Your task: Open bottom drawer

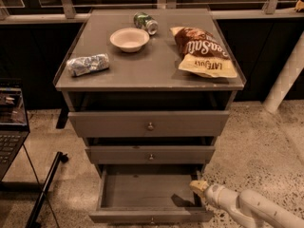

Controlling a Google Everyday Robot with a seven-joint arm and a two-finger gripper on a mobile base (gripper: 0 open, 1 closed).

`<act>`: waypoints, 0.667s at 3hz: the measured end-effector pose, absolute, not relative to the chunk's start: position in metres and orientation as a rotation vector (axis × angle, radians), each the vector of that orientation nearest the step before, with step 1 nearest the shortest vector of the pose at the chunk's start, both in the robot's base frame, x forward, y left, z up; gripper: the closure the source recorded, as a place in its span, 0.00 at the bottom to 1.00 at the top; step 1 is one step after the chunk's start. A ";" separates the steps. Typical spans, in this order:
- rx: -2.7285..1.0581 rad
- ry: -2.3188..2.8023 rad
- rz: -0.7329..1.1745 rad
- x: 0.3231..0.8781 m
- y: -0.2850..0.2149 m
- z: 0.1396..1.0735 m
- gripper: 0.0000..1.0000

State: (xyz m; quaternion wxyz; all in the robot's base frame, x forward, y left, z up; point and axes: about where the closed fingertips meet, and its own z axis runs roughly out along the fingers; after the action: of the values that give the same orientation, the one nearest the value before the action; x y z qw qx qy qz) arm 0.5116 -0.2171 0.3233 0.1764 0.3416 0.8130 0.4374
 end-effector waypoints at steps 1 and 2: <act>0.968 2.311 1.234 0.511 -0.217 0.320 0.59; 0.968 2.311 1.234 0.511 -0.217 0.320 0.36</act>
Offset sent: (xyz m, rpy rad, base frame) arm -0.0010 0.0001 -0.0028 -0.0033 0.0071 0.0035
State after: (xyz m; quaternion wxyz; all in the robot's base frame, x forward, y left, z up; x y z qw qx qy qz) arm 0.5106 -0.2170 0.3204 0.1733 0.3414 0.8149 0.4351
